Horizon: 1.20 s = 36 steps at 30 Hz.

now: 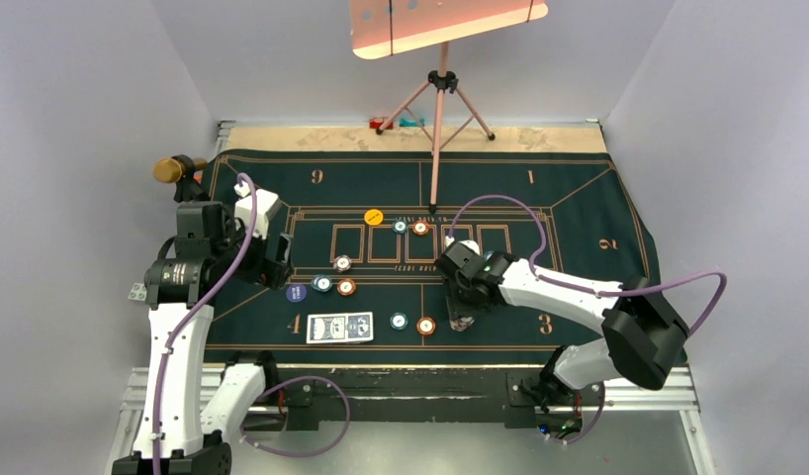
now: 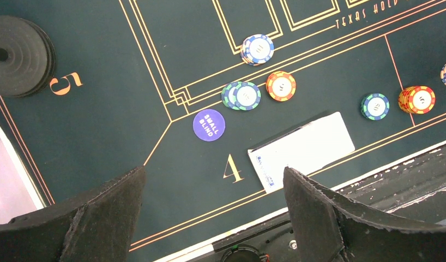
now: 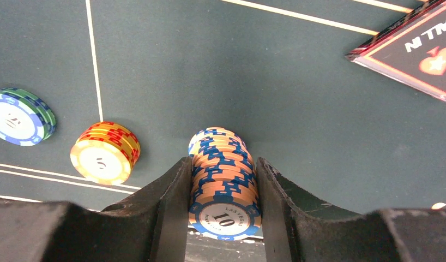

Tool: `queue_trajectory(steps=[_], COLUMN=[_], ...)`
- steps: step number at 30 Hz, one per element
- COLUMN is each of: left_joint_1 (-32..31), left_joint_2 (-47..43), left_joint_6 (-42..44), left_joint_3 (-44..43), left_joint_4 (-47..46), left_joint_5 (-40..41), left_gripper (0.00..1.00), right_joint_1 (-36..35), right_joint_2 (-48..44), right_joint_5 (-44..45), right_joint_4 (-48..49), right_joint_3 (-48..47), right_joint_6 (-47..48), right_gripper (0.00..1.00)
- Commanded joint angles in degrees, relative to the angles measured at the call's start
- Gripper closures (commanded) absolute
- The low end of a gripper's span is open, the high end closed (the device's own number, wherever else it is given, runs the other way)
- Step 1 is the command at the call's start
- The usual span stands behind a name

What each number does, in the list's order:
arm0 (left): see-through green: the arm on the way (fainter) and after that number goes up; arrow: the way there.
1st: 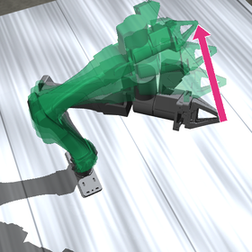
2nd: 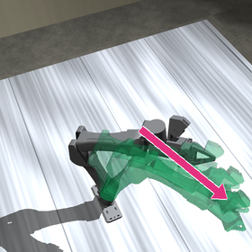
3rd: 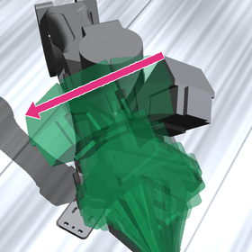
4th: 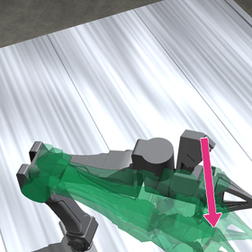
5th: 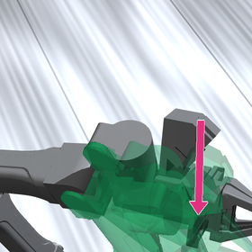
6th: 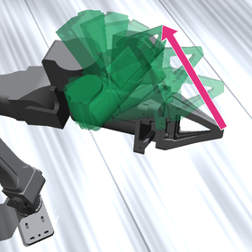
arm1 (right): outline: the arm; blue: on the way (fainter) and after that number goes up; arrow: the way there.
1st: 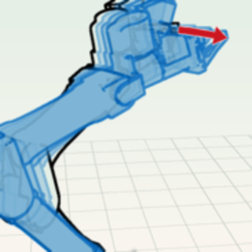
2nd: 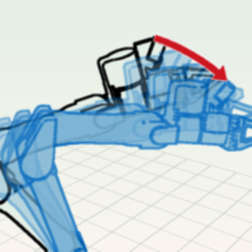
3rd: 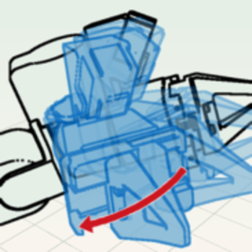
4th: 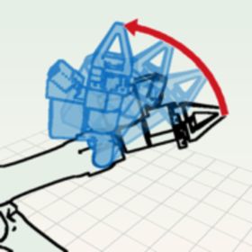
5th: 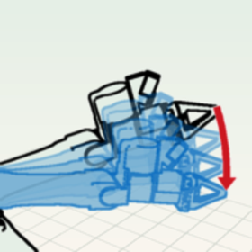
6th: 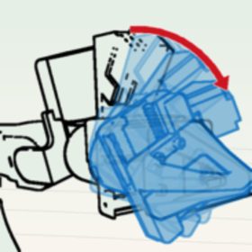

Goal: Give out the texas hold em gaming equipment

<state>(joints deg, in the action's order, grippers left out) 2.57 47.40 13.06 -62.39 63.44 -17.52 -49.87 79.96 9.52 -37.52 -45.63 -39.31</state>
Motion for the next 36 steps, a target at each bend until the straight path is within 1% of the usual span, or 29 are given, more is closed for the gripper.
queue_trajectory(steps=[1,6,11,15,21,26,36], left_joint_1=[0.26,0.27,0.27,0.25,0.25,0.27,0.33], left_joint_2=[-0.46,-0.20,0.12,1.13,1.15,0.87,0.73], left_joint_6=[0.31,0.04,-0.37,-0.36,-0.31,0.17,0.30], left_joint_3=[-1.68,-1.52,-0.83,-0.80,-0.98,-1.00,-0.79], left_joint_4=[-1.03,-1.44,-2.11,-2.24,-2.21,-1.66,-1.83], left_joint_5=[-0.06,-1.00,-2.42,-2.82,-3.24,-2.63,-2.05], left_gripper=[0.00,0.00,0.00,0.00,0.00,0.00,0.00], right_joint_1=[-0.01,1.77,6.46,10.61,15.35,17.83,19.18], right_joint_2=[-2.60,-2.08,2.64,9.56,23.08,31.08,36.45], right_joint_5=[3.52,3.93,4.53,4.17,3.78,3.89,3.45], right_joint_4=[-4.05,-5.04,-3.31,-0.55,3.28,4.97,6.86], right_joint_3=[-6.11,-12.11,-19.67,-26.33,-34.18,-38.08,-41.24], right_joint_6=[1.97,4.57,7.32,9.13,10.29,10.92,12.06], right_gripper=[0.83,0.84,0.86,0.87,0.87,0.89,0.89])
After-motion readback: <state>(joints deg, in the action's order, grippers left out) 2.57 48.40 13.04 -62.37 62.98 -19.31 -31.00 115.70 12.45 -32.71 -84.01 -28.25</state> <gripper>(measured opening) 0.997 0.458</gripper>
